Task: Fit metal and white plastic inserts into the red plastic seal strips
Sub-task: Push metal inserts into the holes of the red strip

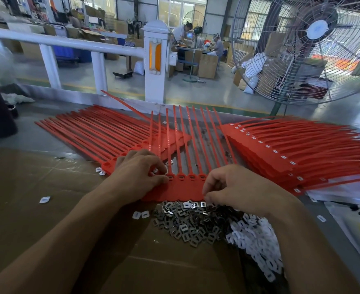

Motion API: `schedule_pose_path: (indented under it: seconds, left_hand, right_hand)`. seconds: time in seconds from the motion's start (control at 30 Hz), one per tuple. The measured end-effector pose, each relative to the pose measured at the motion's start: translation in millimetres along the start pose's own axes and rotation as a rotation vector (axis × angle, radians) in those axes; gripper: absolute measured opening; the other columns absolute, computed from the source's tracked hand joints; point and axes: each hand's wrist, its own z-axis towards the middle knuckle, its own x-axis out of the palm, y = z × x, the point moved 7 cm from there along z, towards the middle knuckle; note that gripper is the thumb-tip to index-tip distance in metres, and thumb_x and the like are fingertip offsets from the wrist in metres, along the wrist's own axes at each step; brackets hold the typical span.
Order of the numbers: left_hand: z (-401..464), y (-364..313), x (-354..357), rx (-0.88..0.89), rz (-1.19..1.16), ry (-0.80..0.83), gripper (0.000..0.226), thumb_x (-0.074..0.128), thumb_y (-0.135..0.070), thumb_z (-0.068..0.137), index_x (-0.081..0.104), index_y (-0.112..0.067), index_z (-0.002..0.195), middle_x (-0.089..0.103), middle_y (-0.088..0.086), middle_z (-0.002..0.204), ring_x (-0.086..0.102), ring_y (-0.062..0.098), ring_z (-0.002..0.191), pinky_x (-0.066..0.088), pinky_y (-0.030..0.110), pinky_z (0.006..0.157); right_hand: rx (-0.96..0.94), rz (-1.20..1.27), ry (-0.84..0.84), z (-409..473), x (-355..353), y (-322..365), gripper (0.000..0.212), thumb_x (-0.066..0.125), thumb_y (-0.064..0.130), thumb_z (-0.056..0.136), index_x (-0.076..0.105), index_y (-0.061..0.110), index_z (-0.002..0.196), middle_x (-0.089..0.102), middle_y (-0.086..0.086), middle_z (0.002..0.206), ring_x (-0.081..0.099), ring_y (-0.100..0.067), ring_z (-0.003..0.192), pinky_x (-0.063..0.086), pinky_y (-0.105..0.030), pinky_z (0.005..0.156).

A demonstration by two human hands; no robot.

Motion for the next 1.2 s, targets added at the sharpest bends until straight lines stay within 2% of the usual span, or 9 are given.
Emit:
schedule_pose_path:
  seconds: [0.2, 0.33, 0.47, 0.53, 0.67, 0.93, 1.2]
  left_hand:
    - [-0.3, 0.0, 0.5, -0.007, 0.003, 0.014, 0.027, 0.065, -0.059, 0.087, 0.063, -0.047, 0.111, 0.046, -0.018, 0.14, 0.03, 0.011, 0.134, 0.017, 0.046, 0.116]
    - [-0.8, 0.1, 0.5, -0.006, 0.002, 0.006, 0.026, 0.065, -0.059, 0.087, 0.064, -0.047, 0.111, 0.047, -0.018, 0.139, 0.03, 0.012, 0.134, 0.017, 0.046, 0.116]
    - [-1.2, 0.4, 0.2, -0.005, -0.006, 0.006, 0.025, 0.065, -0.06, 0.087, 0.064, -0.048, 0.109, 0.047, -0.019, 0.137, 0.03, 0.011, 0.133, 0.017, 0.045, 0.115]
    - [-1.3, -0.5, -0.2, -0.005, -0.005, 0.008, 0.024, 0.065, -0.059, 0.088, 0.064, -0.048, 0.109, 0.046, -0.019, 0.137, 0.03, 0.011, 0.133, 0.017, 0.045, 0.115]
    - [-1.5, -1.7, -1.6, -0.003, -0.001, 0.003, 0.026, 0.065, -0.058, 0.088, 0.065, -0.046, 0.111, 0.047, -0.018, 0.137, 0.03, 0.012, 0.133, 0.017, 0.045, 0.115]
    - [-1.5, -2.3, -1.2, -0.002, 0.001, 0.005, 0.025, 0.065, -0.059, 0.087, 0.064, -0.047, 0.109, 0.047, -0.019, 0.137, 0.03, 0.011, 0.132, 0.017, 0.044, 0.115]
    - [-1.3, -1.3, -1.1, -0.003, 0.0, 0.006, 0.026, 0.065, -0.06, 0.087, 0.064, -0.047, 0.11, 0.046, -0.018, 0.139, 0.03, 0.012, 0.133, 0.017, 0.046, 0.115]
  right_hand:
    - [-0.046, 0.06, -0.044, 1.4, -0.9, -0.9, 0.009, 0.078, 0.029, 0.091, 0.077, 0.037, 0.087, 0.072, 0.02, 0.077, 0.063, 0.007, 0.066, 0.044, -0.012, 0.059]
    - [0.032, 0.166, -0.279, 6.4, -14.3, -17.1, 0.015, 0.074, 0.02, 0.095, 0.077, 0.03, 0.085, 0.071, 0.009, 0.066, 0.063, 0.0, 0.058, 0.05, -0.019, 0.057]
    - [0.089, 0.245, -0.326, 10.2, -14.3, -28.8, 0.016, 0.073, 0.014, 0.094, 0.077, 0.026, 0.083, 0.071, 0.008, 0.065, 0.061, 0.001, 0.055, 0.049, -0.019, 0.054]
    - [0.108, 0.264, -0.388, 12.4, -16.2, -34.0, 0.014, 0.074, 0.018, 0.093, 0.077, 0.027, 0.082, 0.072, 0.007, 0.068, 0.063, -0.003, 0.06, 0.05, -0.025, 0.059]
    - [0.158, 0.056, -0.514, 17.8, -21.6, -39.1, 0.01, 0.076, 0.026, 0.092, 0.075, 0.029, 0.082, 0.069, 0.016, 0.083, 0.063, 0.001, 0.079, 0.041, -0.018, 0.063]
    - [0.15, 0.011, -0.449, 26.3, -18.4, -42.6, 0.013, 0.071, 0.024, 0.096, 0.074, 0.031, 0.085, 0.069, 0.014, 0.096, 0.063, -0.004, 0.091, 0.048, -0.03, 0.079]
    - [0.162, 0.035, -0.431, 28.9, -14.2, -44.0, 0.012, 0.07, 0.025, 0.097, 0.074, 0.03, 0.086, 0.071, 0.012, 0.098, 0.064, -0.008, 0.094, 0.053, -0.036, 0.086]
